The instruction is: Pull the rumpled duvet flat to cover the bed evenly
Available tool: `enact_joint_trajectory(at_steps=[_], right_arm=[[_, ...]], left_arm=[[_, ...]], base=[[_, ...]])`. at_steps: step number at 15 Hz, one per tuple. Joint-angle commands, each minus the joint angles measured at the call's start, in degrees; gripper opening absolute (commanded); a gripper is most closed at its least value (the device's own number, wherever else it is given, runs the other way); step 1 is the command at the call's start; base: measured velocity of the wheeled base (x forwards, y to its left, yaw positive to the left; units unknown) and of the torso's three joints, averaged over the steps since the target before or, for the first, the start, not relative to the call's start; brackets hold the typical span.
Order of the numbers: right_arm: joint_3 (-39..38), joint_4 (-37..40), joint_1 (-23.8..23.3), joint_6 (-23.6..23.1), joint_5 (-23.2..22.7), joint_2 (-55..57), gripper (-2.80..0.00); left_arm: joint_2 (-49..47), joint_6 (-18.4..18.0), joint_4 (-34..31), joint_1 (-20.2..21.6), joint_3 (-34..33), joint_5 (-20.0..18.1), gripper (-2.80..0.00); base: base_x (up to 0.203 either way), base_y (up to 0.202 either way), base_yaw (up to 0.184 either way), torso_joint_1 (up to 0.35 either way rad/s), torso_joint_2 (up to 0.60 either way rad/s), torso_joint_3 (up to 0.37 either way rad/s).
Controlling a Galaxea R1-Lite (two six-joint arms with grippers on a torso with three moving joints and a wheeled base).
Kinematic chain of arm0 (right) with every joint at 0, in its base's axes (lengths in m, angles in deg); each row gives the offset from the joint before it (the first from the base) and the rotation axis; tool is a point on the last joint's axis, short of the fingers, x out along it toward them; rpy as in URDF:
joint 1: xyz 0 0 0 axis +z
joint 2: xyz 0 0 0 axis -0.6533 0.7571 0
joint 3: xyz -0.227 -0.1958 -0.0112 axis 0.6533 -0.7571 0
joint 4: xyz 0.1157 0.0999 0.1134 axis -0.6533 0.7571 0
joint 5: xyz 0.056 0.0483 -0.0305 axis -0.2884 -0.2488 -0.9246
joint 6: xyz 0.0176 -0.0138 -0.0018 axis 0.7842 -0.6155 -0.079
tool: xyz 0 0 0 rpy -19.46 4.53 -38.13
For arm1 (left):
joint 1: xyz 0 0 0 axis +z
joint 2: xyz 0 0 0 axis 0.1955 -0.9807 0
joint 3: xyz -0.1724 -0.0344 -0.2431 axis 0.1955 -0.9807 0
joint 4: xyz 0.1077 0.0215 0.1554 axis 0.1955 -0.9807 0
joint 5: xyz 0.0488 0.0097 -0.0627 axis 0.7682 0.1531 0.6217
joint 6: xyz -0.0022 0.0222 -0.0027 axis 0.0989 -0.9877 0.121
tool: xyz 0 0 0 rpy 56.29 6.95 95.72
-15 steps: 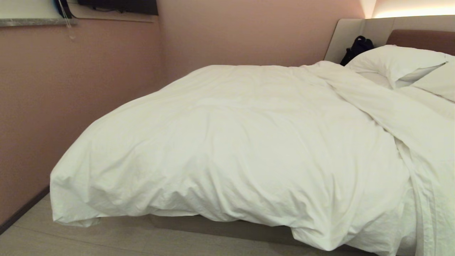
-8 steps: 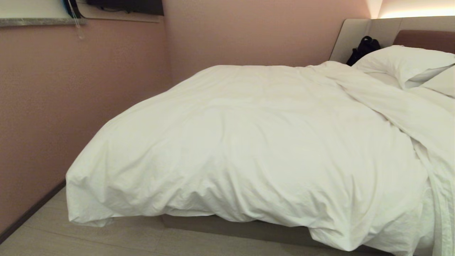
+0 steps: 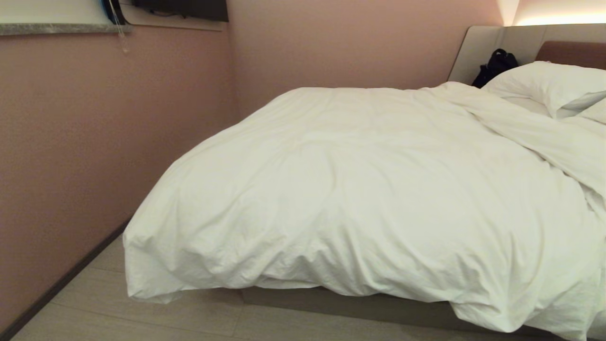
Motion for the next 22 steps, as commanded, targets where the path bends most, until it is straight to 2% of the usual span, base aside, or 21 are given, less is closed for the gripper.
enact_joint_trajectory(at_steps=[1,22], right_arm=[[0.0,0.0,0.0,0.0,0.0,0.0,-2.8],[0.0,0.0,0.0,0.0,-0.1,0.0,-2.8]], left_arm=[[0.0,0.0,0.0,0.0,0.0,0.0,-2.8],[0.0,0.2,0.0,0.0,0.0,0.0,-2.8]], base=[[0.0,0.195,-0.002,-0.007,0.0,-0.002],[0.0,0.196,-0.001,0.002,0.0,0.002]])
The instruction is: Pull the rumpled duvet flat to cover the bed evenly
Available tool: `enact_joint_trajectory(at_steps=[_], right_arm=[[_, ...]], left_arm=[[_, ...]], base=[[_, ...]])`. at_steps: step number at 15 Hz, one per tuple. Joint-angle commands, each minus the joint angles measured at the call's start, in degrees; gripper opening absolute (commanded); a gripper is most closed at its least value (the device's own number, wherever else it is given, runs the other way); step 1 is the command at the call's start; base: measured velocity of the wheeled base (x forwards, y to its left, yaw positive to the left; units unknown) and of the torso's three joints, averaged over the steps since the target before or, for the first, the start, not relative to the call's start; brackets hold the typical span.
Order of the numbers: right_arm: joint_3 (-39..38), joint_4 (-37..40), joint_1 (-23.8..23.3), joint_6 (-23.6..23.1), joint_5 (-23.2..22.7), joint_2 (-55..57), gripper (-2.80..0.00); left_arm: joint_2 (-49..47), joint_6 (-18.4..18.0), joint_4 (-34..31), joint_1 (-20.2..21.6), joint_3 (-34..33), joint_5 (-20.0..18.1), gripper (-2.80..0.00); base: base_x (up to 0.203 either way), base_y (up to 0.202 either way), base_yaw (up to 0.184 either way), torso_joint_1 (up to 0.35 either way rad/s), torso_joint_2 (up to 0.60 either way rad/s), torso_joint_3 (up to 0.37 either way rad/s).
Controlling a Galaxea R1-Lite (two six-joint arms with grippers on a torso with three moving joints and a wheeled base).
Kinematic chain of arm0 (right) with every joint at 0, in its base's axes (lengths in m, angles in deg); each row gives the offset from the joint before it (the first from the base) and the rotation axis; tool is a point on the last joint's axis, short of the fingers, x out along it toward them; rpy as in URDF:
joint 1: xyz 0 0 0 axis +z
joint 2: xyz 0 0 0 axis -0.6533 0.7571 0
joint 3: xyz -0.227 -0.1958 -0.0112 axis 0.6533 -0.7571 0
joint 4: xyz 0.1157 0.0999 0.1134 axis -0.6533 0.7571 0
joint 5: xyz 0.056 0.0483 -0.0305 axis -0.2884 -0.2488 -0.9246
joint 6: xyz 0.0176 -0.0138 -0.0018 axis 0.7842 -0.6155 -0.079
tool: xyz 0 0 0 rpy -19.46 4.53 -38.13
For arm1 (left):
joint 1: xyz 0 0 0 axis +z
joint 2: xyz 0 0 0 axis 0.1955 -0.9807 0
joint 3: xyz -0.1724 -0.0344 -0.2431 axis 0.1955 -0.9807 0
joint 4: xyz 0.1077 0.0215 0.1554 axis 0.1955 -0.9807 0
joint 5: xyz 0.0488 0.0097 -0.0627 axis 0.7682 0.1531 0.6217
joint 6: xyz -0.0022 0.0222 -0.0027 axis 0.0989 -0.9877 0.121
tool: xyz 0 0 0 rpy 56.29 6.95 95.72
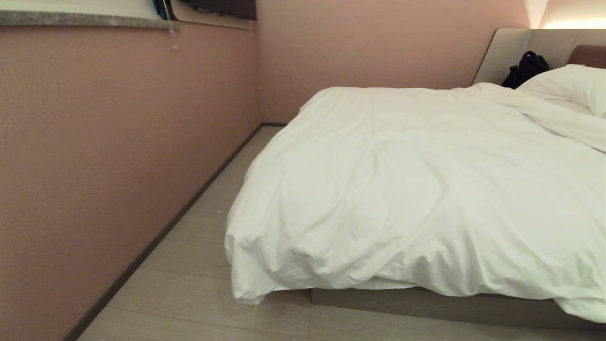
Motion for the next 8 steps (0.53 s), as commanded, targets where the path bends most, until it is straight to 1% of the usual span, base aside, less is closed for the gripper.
enact_joint_trajectory(at_steps=[1,8], right_arm=[[0.0,0.0,0.0,0.0,0.0,0.0,-2.8],[0.0,0.0,0.0,0.0,0.0,0.0,-2.8]], left_arm=[[0.0,0.0,0.0,0.0,0.0,0.0,-2.8],[0.0,0.2,0.0,0.0,0.0,0.0,-2.8]], base=[[0.0,0.191,-0.004,0.001,0.01,-0.001],[0.0,0.196,-0.001,0.001,0.0,0.002]])
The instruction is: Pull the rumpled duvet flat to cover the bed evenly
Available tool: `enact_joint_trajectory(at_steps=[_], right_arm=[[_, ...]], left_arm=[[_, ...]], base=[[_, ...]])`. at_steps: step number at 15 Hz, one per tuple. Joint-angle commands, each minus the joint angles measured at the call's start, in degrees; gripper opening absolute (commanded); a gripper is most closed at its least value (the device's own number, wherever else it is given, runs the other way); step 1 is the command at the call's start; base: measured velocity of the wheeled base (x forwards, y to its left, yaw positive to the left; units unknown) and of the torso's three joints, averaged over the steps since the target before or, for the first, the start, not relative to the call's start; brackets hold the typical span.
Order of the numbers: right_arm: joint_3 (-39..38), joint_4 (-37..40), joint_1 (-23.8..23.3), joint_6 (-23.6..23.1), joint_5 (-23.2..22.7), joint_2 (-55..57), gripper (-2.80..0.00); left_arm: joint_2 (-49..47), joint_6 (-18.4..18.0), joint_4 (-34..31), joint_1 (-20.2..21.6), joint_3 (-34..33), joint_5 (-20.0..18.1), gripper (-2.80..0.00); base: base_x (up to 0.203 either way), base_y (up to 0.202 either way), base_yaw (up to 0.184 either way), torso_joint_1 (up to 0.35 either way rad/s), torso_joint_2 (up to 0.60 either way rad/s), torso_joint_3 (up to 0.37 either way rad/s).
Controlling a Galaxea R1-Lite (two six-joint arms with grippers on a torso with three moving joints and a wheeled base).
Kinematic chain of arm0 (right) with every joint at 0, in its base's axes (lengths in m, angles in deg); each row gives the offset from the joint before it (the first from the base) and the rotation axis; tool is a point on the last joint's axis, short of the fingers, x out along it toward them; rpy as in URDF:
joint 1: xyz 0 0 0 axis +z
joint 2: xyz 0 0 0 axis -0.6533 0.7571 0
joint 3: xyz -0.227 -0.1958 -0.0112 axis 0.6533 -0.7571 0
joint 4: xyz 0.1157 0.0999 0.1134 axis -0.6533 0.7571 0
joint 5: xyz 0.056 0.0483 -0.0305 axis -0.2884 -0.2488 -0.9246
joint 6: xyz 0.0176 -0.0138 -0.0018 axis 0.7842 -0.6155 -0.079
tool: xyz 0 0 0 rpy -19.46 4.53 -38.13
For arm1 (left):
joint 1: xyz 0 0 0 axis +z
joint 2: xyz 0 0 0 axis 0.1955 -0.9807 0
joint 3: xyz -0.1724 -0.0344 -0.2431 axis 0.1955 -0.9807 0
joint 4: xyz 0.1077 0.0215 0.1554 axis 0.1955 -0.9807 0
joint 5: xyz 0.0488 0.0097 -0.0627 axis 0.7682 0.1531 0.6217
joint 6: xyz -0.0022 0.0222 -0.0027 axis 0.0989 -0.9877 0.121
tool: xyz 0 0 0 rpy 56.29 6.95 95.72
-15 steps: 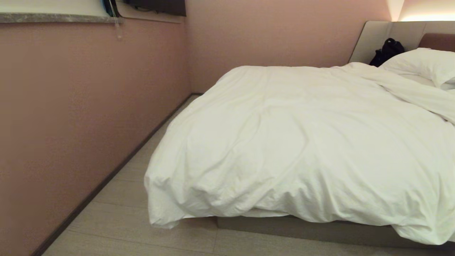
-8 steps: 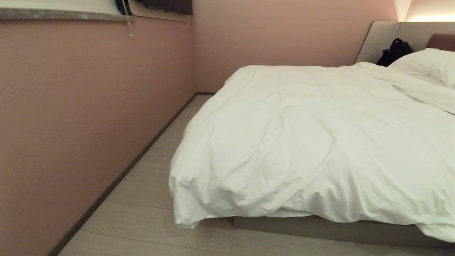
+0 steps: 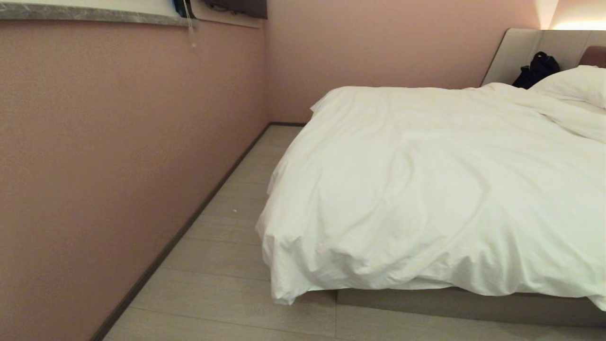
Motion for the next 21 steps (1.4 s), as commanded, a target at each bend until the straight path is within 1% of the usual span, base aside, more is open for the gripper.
enact_joint_trajectory(at_steps=[1,16,18,21], right_arm=[[0.0,0.0,0.0,0.0,0.0,0.0,-2.8],[0.0,0.0,0.0,0.0,0.0,0.0,-2.8],[0.0,0.0,0.0,0.0,0.0,0.0,-2.8],[0.0,0.0,0.0,0.0,-0.1,0.0,-2.8]], left_arm=[[0.0,0.0,0.1,0.0,0.0,0.1,-2.8],[0.0,0.0,0.1,0.0,0.0,0.1,-2.8],[0.0,0.1,0.1,0.0,0.0,0.1,-2.8],[0.0,0.0,0.1,0.0,0.0,0.1,-2.8]], base=[[0.0,0.197,-0.006,-0.002,0.0,0.006],[0.0,0.196,-0.001,0.003,0.0,0.002],[0.0,0.123,0.003,0.002,0.01,0.002],[0.0,0.0,0.0,0.0,0.0,0.0]])
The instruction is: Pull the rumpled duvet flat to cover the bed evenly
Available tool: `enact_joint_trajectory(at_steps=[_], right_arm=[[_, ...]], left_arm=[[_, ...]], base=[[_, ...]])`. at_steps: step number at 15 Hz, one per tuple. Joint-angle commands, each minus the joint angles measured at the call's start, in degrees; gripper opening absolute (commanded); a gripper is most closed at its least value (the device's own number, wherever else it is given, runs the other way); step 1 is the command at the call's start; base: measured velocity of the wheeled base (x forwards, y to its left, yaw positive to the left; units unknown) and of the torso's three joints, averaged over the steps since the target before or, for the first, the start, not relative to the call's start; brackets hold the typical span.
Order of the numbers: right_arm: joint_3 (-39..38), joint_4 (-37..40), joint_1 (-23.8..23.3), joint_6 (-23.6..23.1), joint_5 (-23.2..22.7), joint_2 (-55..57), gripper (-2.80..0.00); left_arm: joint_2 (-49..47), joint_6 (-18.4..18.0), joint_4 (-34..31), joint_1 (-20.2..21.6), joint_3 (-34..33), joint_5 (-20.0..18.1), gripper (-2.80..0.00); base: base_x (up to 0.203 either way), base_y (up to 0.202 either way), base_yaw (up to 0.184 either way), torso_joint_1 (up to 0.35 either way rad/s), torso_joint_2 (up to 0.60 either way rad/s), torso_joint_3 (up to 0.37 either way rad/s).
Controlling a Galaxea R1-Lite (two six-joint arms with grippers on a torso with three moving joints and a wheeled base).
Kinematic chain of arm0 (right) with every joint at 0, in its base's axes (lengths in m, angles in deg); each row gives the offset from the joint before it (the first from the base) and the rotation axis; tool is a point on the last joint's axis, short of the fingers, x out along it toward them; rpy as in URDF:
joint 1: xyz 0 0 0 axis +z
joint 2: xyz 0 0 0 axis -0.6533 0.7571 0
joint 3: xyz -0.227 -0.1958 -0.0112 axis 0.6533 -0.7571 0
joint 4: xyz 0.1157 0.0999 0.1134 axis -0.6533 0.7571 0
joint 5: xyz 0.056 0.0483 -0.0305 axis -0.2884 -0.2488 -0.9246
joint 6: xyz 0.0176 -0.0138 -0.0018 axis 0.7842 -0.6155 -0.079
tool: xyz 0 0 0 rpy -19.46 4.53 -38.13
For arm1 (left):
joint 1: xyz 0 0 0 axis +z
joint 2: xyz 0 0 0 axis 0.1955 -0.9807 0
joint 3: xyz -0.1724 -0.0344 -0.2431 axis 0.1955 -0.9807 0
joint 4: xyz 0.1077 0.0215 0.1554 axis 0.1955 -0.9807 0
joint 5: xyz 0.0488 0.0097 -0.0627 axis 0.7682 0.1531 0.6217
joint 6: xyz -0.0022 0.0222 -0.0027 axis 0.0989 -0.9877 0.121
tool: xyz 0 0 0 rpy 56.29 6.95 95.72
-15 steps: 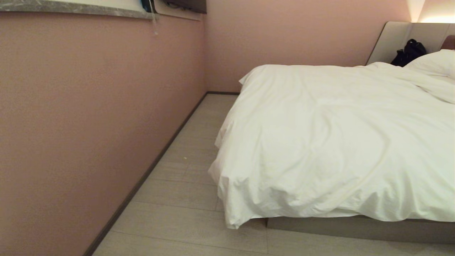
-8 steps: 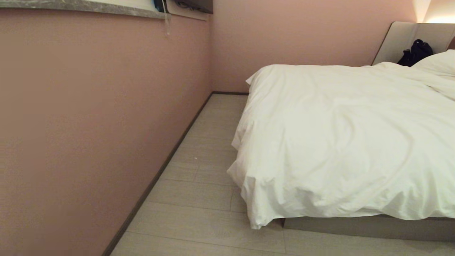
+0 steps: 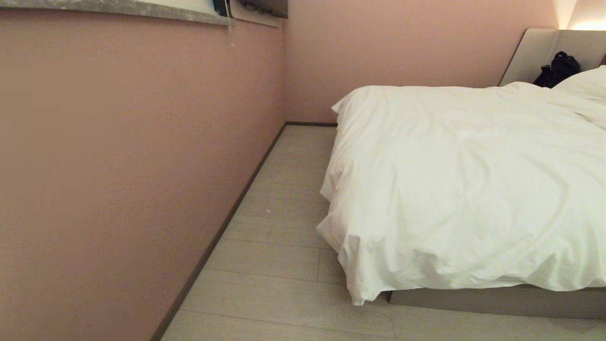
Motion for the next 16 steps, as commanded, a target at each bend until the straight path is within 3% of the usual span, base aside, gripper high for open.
enact_joint_trajectory(at_steps=[1,16], right_arm=[[0.0,0.0,-0.1,0.0,-0.1,0.0,-2.8],[0.0,0.0,-0.1,0.0,0.0,0.0,-2.8]], left_arm=[[0.0,0.0,0.0,-0.1,0.0,0.0,-2.8],[0.0,0.1,0.0,-0.1,0.0,-0.1,-2.8]], base=[[0.0,0.0,0.0,0.0,0.0,0.0],[0.0,0.0,0.0,0.0,0.0,0.0]])
